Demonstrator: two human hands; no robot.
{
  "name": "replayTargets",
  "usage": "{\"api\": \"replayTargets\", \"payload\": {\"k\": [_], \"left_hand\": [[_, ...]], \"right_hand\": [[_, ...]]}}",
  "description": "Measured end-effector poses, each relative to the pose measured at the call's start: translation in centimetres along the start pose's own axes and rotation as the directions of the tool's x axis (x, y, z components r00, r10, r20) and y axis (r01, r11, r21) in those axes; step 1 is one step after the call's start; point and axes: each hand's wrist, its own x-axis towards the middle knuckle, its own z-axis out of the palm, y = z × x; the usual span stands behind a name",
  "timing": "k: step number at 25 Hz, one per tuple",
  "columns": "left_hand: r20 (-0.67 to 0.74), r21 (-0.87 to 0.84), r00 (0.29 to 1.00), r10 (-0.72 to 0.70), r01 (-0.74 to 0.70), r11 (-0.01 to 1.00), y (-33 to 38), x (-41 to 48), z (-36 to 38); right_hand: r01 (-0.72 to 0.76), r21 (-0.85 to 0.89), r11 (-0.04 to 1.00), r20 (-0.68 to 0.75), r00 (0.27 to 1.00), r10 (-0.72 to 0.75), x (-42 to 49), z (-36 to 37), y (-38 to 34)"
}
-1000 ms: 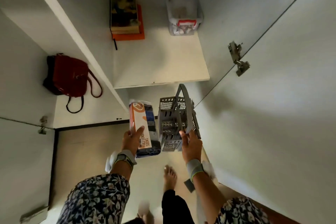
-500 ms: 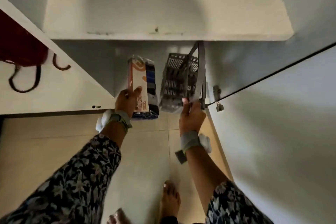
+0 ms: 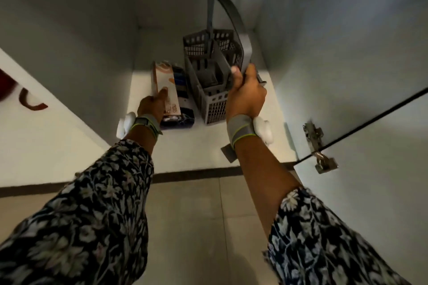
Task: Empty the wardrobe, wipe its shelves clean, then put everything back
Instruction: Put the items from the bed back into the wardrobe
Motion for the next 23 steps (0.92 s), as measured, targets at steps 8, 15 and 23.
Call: {"api": "replayTargets", "payload": {"k": [8, 15, 23], "left_hand": [[-0.111, 0.562, 0.728, 0.676, -0.516, 0.647, -2.6, -3.3, 2.9], [-0.006, 0.655, 0.755, 0.656, -0.493, 0.573, -4.4, -1.5, 5.7], [-0.008, 0.681, 0.724, 0.690, -0.501, 0.534, -2.7, 3.7, 6.5]], "right_hand": [[0.153, 0.038, 0.987, -0.125, 0.981, -0.147, 1.5, 4.3, 1.1], [0.274, -0.022, 0.961, -0.132, 0.952, -0.274, 2.4, 6.0, 3.2], [0.026, 0.483, 0.875, -0.282, 0.951, 0.128, 10.4, 6.7, 5.3]]}}
